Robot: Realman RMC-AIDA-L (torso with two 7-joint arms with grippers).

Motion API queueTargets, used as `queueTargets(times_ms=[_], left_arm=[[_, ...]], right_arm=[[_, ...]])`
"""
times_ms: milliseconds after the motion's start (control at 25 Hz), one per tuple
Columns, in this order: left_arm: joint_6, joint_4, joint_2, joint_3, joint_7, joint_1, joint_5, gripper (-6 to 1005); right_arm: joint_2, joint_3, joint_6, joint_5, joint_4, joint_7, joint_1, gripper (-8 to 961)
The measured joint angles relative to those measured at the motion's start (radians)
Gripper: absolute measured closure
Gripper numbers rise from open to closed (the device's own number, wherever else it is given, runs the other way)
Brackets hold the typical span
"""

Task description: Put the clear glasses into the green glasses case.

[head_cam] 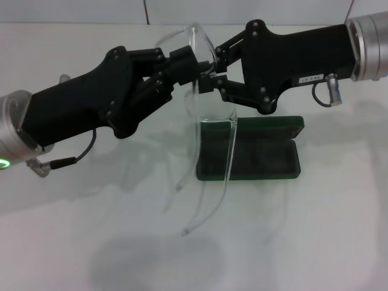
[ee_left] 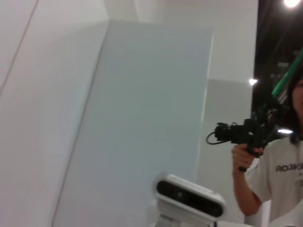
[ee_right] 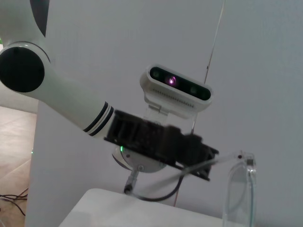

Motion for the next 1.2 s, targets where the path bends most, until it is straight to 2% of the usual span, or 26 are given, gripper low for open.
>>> queueTargets(times_ms=[400,1200], left_arm=[[-0.043,-0.026,0.000,0.004,0.021,-0.012,0.005,901],[-0.037,-0.035,-0.001,0.005,0.024,-0.012,-0.003,896]], right_arm=[[0.000,0.001,0.003,0.010,0.002,-0.011,0.000,839],[0.000,0.007,0.041,0.037,0.061,-0.060,0.012,838]])
